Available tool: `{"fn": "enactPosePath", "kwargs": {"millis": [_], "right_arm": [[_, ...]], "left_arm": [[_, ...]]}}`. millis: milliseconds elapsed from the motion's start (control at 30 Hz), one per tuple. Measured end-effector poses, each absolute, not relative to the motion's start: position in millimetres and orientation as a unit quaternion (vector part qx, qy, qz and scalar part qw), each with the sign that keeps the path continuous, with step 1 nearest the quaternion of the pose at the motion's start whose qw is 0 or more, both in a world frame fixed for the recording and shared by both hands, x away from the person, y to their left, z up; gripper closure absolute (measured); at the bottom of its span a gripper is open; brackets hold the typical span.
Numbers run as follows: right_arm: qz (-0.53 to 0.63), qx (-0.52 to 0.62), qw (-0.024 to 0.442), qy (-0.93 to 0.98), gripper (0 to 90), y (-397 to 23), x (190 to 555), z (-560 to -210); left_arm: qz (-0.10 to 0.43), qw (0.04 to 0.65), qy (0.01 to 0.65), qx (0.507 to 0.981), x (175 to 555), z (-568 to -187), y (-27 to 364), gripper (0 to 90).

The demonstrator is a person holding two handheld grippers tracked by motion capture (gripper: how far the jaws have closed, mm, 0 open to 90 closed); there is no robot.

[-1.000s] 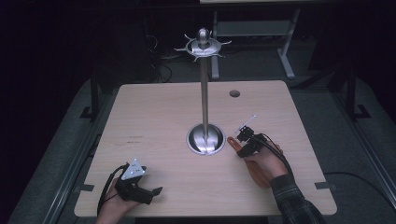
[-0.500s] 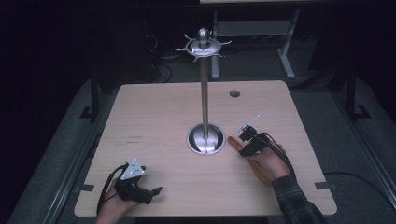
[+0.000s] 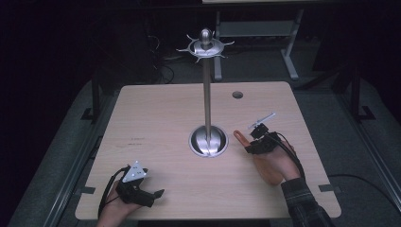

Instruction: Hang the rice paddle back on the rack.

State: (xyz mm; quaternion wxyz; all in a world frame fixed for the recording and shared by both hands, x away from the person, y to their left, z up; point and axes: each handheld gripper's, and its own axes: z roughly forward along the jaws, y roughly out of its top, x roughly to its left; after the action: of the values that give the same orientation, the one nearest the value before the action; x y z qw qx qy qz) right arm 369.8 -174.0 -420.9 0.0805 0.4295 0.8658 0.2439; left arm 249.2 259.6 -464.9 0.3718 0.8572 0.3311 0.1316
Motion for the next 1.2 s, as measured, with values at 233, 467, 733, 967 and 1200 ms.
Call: {"fn": "enactPosePath", "kwargs": {"millis": [233,467,733,967,1200], "right_arm": [[0.313,0.433,0.085,0.841,64.7,-187.8,368.0,-410.2],[0.369,0.423,0.084,0.823,64.7,-198.6,363.8,-400.9],[0.425,0.412,0.091,0.801,64.7,-207.7,360.6,-397.3],[0.467,0.399,0.094,0.784,64.7,-214.2,355.6,-389.4],[0.502,0.385,0.101,0.768,64.7,-219.2,351.0,-380.0]], "left_arm": [[0.131,0.372,0.332,0.857,249.3,-465.1,259.8,0.0],[0.131,0.371,0.33,0.858,249.1,-464.8,259.5,0.0],[0.13,0.373,0.331,0.857,249.4,-465.2,259.8,0.0],[0.13,0.372,0.33,0.858,248.9,-465.0,258.9,0.0],[0.13,0.373,0.332,0.857,249.7,-465.3,259.5,0.0]]}}
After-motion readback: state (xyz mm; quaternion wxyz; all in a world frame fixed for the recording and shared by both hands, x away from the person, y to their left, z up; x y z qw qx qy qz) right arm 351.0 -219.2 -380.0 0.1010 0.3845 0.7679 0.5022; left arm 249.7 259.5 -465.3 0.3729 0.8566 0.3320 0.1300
